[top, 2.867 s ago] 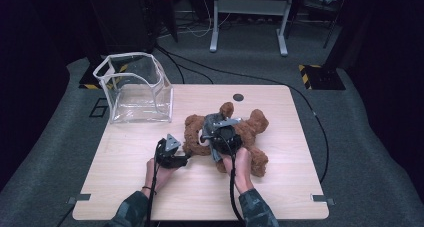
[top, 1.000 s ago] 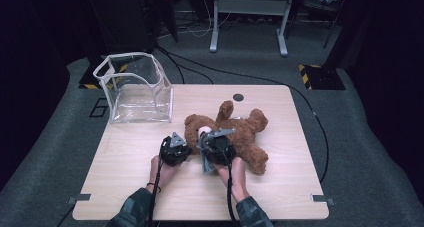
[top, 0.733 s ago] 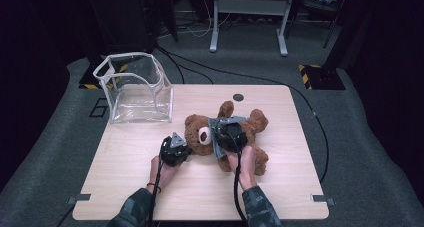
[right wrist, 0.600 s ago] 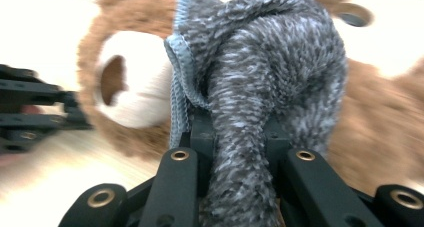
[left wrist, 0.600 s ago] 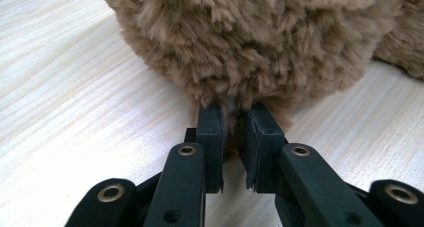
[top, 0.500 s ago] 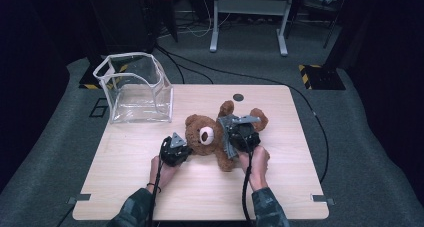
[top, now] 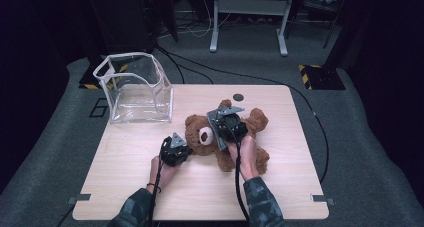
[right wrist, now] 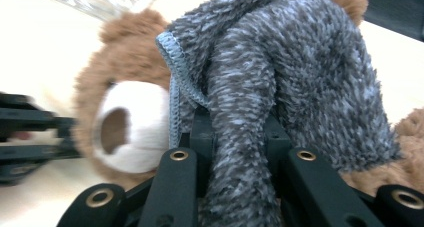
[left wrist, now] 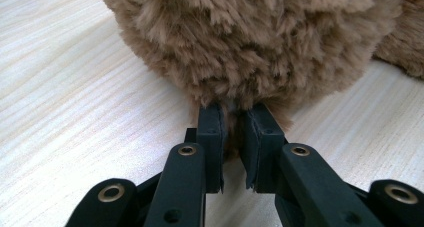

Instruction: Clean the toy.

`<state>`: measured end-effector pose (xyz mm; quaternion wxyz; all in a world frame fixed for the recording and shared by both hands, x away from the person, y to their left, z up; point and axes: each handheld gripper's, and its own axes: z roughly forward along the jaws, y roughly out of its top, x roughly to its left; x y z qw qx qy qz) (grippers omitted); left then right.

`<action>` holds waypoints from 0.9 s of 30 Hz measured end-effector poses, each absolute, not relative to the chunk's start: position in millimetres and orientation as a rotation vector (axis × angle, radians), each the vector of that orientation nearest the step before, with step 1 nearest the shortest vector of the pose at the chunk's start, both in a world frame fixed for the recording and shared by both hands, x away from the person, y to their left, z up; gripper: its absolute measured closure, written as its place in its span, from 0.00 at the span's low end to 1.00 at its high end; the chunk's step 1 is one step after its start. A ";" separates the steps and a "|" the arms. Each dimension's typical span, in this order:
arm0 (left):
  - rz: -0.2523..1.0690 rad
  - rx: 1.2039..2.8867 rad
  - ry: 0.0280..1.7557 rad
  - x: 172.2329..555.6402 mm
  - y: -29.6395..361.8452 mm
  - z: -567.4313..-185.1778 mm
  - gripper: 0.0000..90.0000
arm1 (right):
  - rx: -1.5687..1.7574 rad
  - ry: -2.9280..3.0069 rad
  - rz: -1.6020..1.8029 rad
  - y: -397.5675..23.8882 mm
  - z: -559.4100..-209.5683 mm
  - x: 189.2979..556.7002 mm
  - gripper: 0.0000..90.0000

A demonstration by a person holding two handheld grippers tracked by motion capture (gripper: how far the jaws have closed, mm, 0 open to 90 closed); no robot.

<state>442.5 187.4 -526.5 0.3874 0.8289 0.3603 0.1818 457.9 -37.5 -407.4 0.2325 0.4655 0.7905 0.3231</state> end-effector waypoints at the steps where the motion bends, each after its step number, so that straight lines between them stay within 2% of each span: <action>1: 0.465 2.108 0.917 442.5 187.4 -526.7 0.88 | 1.289 2.160 0.880 -39.3 -409.7 460.4 0.84; 13: 0.462 2.105 0.913 442.4 187.2 -526.9 0.88 | 1.441 2.004 0.818 -114.6 -416.3 454.0 0.84; 17: 0.464 2.106 0.912 442.5 187.2 -526.9 0.88 | 1.477 1.989 0.849 -128.3 -414.9 453.5 0.84; 23: 0.463 2.103 0.915 442.2 186.9 -527.0 0.88 | 1.364 2.059 1.024 -95.1 -394.7 447.7 0.84; 27: 0.458 2.107 0.914 442.3 187.3 -526.9 0.88 | 1.312 2.165 1.014 -59.7 -404.5 455.0 0.84</action>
